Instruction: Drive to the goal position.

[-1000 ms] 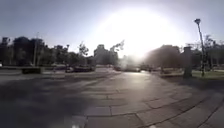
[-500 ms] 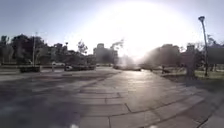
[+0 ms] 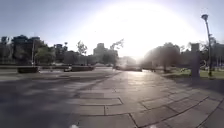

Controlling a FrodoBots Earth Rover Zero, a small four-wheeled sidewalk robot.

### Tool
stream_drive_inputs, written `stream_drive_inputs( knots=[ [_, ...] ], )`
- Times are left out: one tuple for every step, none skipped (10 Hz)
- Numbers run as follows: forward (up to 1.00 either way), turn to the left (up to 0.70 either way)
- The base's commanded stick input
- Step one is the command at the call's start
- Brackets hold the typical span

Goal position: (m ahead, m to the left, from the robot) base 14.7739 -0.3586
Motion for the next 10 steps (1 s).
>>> stream_drive_inputs(
  knots=[
    [0.69,0.00],
    [0.69,0.00],
    [0.69,0.00],
    [0.69,0.00],
    [0.69,0.00],
    [0.69,0.00],
    [0.69,0.00],
    [0.69,0.00],
    [0.69,0.00],
    [0.69,0.00]
  ],
)
